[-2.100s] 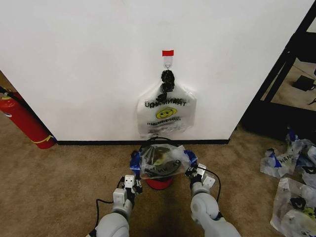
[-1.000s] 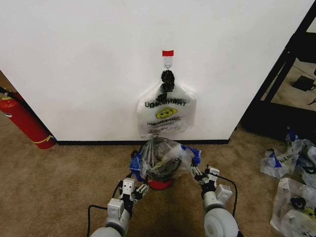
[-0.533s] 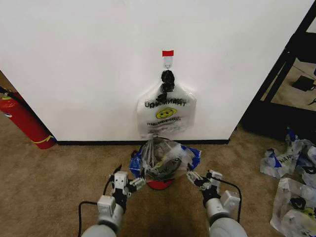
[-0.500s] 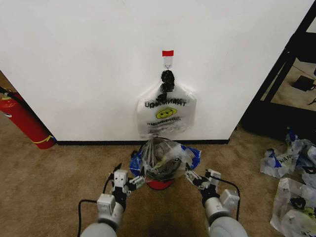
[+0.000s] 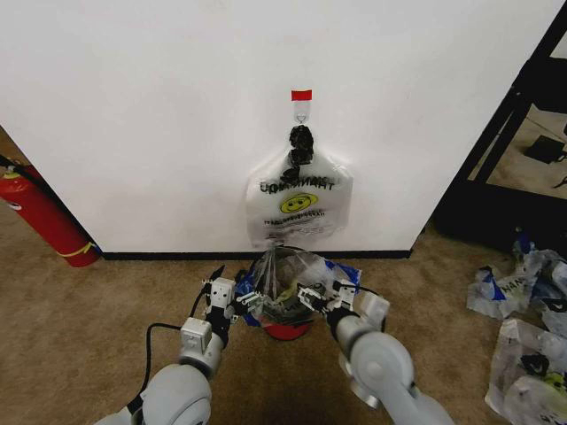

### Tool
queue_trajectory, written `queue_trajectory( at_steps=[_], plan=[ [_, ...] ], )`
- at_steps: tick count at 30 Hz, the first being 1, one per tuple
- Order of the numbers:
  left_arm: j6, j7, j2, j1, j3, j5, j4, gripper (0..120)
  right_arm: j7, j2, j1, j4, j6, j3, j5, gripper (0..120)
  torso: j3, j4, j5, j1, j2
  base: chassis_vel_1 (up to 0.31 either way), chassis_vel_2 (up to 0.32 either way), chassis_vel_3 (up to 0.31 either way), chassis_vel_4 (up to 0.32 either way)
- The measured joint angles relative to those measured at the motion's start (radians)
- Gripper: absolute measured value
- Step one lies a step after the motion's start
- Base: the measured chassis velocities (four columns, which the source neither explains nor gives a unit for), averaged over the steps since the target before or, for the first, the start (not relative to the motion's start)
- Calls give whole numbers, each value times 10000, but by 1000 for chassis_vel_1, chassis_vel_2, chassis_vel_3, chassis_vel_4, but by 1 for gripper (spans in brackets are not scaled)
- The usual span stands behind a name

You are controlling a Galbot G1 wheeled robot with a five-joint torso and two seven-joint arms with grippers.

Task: Pick up the garbage bag from the wall and place it over the trash bin.

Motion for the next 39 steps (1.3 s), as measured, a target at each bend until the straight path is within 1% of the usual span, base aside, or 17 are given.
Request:
queue_trajectory(
  at_steps=[1, 3, 7, 8, 9, 11, 13, 15, 17, 18, 23, 24, 25, 26, 29, 33, 39],
  plan=[
    [0, 20, -31, -139, 70, -70, 130, 100, 435, 56, 23, -67, -221, -19, 204, 97, 0, -1, -1, 0, 0, 0, 0, 0, 0],
    [-1, 24, -41, -178, 85, -91, 160, 100, 510, 72, 25, -91, -255, -20, 243, 96, 0, -1, -1, 0, 0, 0, 0, 0, 0],
    [-25, 53, -125, -436, 177, -243, 403, 100, 589, 241, 238, -451, -290, -16, 269, 88, -1, -1, -1, 0, 0, 0, 0, 0, 0],
    [-30, 59, -137, -475, 185, -270, 428, 100, 589, 297, 343, -584, -279, -11, 269, 83, 0, 0, -1, 0, 0, 0, 0, 0, 0],
    [-30, 59, -137, -475, 185, -270, 428, 100, 589, 297, 343, -584, -279, -11, 269, 83, 0, 0, -1, 0, 0, 0, 0, 0, 0],
    [-34, 79, -156, -532, 194, -338, 444, 100, 624, 409, 521, -786, -248, 5, 274, 71, -1, 0, 0, 0, 0, 0, 0, 0, 0],
    [-35, 88, -156, -534, 195, -353, 445, 100, 634, 436, 553, -837, -244, 7, 276, 68, -1, 0, 0, 0, 0, 0, 0, 0, 0],
    [-41, 98, -151, -533, 195, -375, 448, 100, 679, 500, 613, -953, -244, 7, 291, 56, -2, -1, 0, 0, 0, 0, 0, 0, 0],
    [-43, 100, -148, -528, 195, -381, 449, 100, 693, 534, 638, -1001, -244, 7, 296, 54, -1, -1, 0, 0, 0, 0, 0, 0, 0],
    [-45, 101, -138, -518, 192, -387, 450, 100, 714, 592, 676, -1069, -244, 7, 296, 48, -1, 0, 0, 0, 0, 0, 0, 0, 0],
    [-45, 98, -123, -473, 165, -391, 391, 100, 826, 641, 684, -1097, -250, -1, 310, 28, -2, -1, 1, 0, 0, 0, 0, 0, 0],
    [-45, 94, -122, -452, 163, -392, 379, 100, 858, 638, 678, -1093, -250, -6, 295, 25, -1, -1, 1, 0, 0, 0, 0, 0, 0],
    [-45, 94, -122, -452, 163, -392, 379, 100, 858, 638, 678, -1093, -250, -6, 295, 25, -1, -1, 1, 0, 0, 0, 0, 0, 0],
    [-43, 86, -123, -427, 161, -391, 366, 100, 870, 627, 673, -1085, -238, -9, 244, 18, -1, -1, 0, 0, 0, 0, 0, 0, 0],
    [-40, 69, -149, -399, 161, -389, 336, 100, 872, 552, 667, -1061, -151, -24, 167, 5, -1, 0, 0, 0, 0, 0, 0, 0, 0],
    [-28, 61, -174, -384, 164, -383, 290, 100, 879, 430, 664, -1027, -125, -34, 188, 1, -1, 1, 4, 0, 0, 0, 0, 0, 0],
    [-15, 56, -162, -323, 169, -374, 192, 100, 842, 248, 545, -796, -18, 4, 233, 1, -1, 0, 0, 0, 0, 0, 0, 0, 0]
  ],
)
